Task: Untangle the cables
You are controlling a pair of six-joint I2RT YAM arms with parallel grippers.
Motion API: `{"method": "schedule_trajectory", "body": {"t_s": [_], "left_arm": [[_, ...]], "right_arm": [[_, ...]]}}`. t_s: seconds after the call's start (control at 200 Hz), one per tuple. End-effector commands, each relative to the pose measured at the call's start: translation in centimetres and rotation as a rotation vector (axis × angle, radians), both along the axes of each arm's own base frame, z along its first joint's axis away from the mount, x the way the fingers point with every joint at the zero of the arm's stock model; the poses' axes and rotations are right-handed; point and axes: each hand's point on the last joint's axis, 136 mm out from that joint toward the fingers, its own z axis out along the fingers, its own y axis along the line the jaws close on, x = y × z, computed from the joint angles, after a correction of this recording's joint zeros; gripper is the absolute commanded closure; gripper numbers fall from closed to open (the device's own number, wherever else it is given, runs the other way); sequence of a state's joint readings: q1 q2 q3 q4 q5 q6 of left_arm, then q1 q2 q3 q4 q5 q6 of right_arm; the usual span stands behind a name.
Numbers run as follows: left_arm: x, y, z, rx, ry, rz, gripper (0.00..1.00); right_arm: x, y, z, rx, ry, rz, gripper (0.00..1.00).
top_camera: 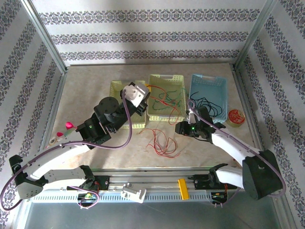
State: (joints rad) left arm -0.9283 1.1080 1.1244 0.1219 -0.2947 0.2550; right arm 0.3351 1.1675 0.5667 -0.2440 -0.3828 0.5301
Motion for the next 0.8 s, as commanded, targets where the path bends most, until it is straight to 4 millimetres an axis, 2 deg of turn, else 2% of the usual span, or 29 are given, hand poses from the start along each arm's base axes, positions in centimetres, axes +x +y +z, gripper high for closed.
{"method": "schedule_trajectory", "body": {"t_s": [0.0,0.125,0.245,0.405,0.48,0.595,0.795], "left_arm": [[2.0,2.6,1.1,-0.065,-0.005,0.203,1.0],[4.4,5.0,-2.0,-0.083,0.118,0.331,1.0],[6.2,8.7,-4.2,-0.152,0.199,0.469,1.0],[7.5,14.0,-6.4,-0.283,0.239,0.609,1.0],[8.3,15.9,-8.0,-0.318,0.278,0.649,1.0],[9.5,17.0,-11.2,-0.296,0.351,0.683,1.0],[11.1,17.0,-18.1,-0.168,0.527,0.718,1.0]], "right_arm": [[1.1,-1.4,2.0,-0.015,-0.096,-0.08,0.56],[1.6,-1.6,4.5,-0.002,-0.181,-0.084,0.55],[1.6,-1.2,5.9,0.018,-0.207,-0.07,0.55],[1.5,-1.0,5.9,0.023,-0.201,-0.06,0.55],[1.4,-1.0,5.6,0.018,-0.193,-0.061,0.55],[1.4,-1.0,5.4,0.014,-0.188,-0.058,0.55],[1.4,-1.0,5.6,-0.002,-0.184,-0.047,0.54]]}}
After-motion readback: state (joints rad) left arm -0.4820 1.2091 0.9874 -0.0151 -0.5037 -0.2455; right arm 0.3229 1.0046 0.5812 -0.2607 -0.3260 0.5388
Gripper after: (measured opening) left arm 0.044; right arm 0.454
